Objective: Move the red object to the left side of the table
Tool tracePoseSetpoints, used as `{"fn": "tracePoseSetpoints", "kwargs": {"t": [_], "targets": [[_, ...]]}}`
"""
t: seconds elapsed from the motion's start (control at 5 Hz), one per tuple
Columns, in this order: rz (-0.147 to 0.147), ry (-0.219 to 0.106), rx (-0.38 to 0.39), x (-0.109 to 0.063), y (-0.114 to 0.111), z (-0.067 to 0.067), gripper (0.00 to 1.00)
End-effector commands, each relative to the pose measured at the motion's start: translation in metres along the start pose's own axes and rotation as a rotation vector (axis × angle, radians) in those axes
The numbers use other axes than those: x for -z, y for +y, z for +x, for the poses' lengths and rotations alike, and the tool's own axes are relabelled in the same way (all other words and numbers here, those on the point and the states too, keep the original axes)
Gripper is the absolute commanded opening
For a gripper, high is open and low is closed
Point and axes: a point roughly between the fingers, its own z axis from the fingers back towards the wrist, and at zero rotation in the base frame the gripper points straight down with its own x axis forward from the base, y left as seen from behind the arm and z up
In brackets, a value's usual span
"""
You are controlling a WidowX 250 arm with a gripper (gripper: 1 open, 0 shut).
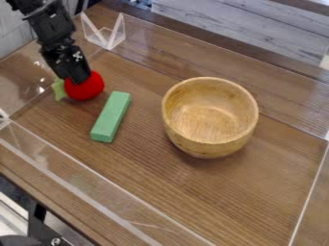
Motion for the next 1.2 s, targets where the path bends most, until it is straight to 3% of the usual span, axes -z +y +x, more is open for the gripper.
{"fn": "tracePoseSetpoints", "kwargs": {"t": [0.0,0.2,0.6,1.0], "targets": [[0.032,-0.018,0.009,-0.01,0.008,0.006,1.0],[0.021,-0.016,-0.009,-0.007,0.012,0.005,1.0],[0.017,-0.045,-0.125,-0.025,-0.006,0.007,1.0],[0.022,-0.052,-0.2,-0.037,-0.014,0.012,1.0]]}}
